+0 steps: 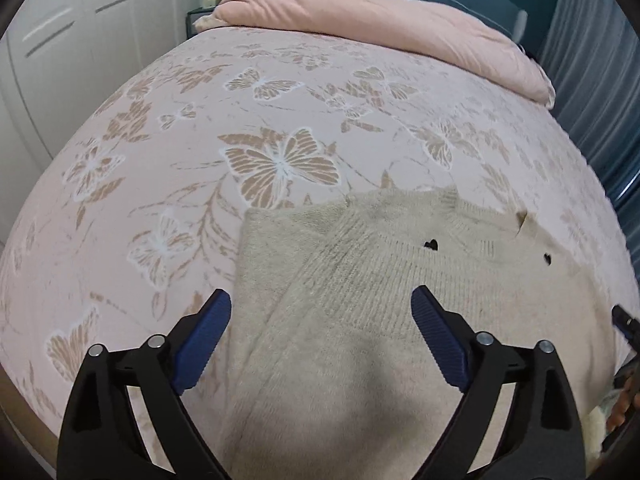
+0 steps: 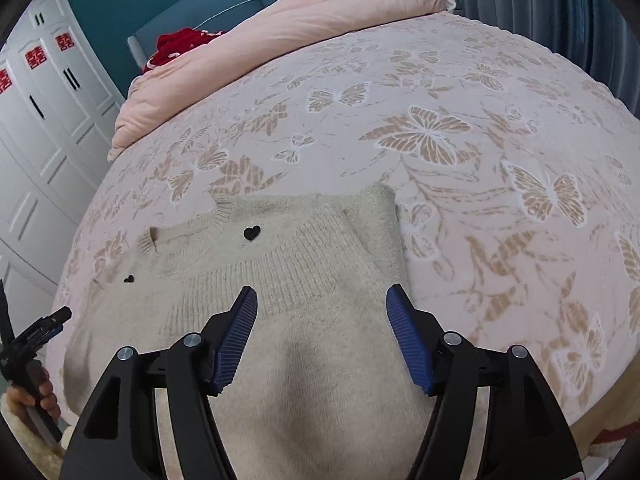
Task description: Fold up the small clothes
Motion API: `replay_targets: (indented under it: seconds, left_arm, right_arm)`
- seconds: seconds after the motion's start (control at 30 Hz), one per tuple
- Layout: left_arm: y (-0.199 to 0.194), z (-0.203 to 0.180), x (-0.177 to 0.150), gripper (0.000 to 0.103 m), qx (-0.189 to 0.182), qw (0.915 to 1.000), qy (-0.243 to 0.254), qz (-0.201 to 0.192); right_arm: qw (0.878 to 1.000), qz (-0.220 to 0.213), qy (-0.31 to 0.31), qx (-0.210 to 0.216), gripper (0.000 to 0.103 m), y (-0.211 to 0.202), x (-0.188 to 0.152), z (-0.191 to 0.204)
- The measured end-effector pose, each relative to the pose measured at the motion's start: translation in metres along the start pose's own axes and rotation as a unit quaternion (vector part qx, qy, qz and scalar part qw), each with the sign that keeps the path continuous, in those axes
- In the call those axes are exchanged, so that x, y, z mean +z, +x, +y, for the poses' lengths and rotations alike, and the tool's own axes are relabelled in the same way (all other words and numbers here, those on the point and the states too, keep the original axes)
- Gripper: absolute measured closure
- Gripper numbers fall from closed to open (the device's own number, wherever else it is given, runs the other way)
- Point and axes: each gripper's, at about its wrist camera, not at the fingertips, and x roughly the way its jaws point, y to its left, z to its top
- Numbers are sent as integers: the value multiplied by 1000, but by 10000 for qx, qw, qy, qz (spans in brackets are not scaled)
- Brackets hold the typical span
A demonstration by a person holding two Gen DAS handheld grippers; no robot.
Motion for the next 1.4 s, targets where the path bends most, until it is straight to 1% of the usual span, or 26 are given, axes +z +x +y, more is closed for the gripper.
replay_targets:
  seconds: [0.1,0.13,0.17,0.2,0.23,0.27,0.3,0.33,0.37,0.43,0.5,0.57,0.63,0.7,0.77,0.83,0.93,1.0,1.03,1.1,1.17,1.2,1.23,1.27,1.33,1.4]
  left_arm:
    - [28,-12,2,12,125,9994,193,252]
    - [35,-13,1,16,76,9993,168,323]
    - [39,-14,0,36,-1,9991,144,391]
    - [42,-15,-2,45,-81,9987,112,496]
    - [43,-15,-3,61,-62,9986,36,530]
    - [40,-13,-5,81,6,9988,-72,482]
    - [36,-11,-6,92,54,9988,-166,461]
    - [31,-8,-7,93,-1,9987,-269,426]
    - [23,-5,-8,93,-79,9987,-379,333]
    - [2,0,-9,94,-171,9986,-487,150]
    - [-27,5,-3,95,-269,9980,-556,-131]
    - [-55,9,9,95,-336,9966,-645,-388]
    - [-74,13,28,95,-306,9943,-771,-663]
    - [-75,14,52,95,-163,9938,-772,-783]
    - [-55,15,71,94,37,9948,-740,-695]
    - [-17,15,81,94,251,9966,-722,-321]
    - [48,12,73,94,783,9951,-518,321]
    - [78,13,61,94,1041,9921,-398,582]
    - [85,14,54,94,1102,9913,-348,635]
    - [88,10,49,93,1169,9912,-195,589]
    - [78,4,49,86,1171,9919,1,486]
    - [69,2,50,82,1075,9933,19,412]
    - [58,0,50,70,1014,9943,24,322]
    - [46,-4,49,65,1018,9946,45,217]
    - [16,-14,42,66,941,9955,145,-3]
    - [-14,-29,25,63,674,9976,127,-120]
  right_arm:
    - [9999,15,-85,-93,25,19,9,3]
    - [9999,88,-75,-120,25,26,12,3]
    - [9998,168,-71,-123,25,33,12,3]
    - [9996,234,-89,-164,25,40,12,3]
    - [9991,304,-140,-246,27,46,12,3]
    - [9988,331,-232,-292,41,49,10,4]
    - [9983,348,-320,-342,68,51,7,5]
    - [9978,397,-358,-394,84,51,5,5]
    - [9978,426,-321,-388,95,49,2,3]
    - [9998,175,-127,-53,96,28,0,0]
    - [9993,-276,-12,255,96,-7,6,1]
    - [9953,-780,112,571,96,-45,19,3]
    - [9900,-1170,240,755,96,-69,38,2]
    - [9875,-1344,313,759,96,-70,62,0]
    - [9897,-1274,379,524,96,-46,80,-7]
    - [9939,-861,608,334,97,-2,87,-19]
    - [9973,-108,719,-35,97,63,76,-31]
    - [9974,238,604,-326,97,91,63,-35]
    - [9971,339,596,-335,97,99,59,-37]
    - [9970,357,642,-231,95,99,58,-40]
    - [9971,360,642,-169,90,89,63,-38]
    - [9978,233,586,-215,84,77,65,-34]
    - [9983,34,504,-296,81,61,65,-28]
    - [9985,-133,408,-353,80,45,64,-21]
    - [9993,-314,177,-74,80,14,51,2]
    - [9991,-309,-99,284,80,-6,28,35]
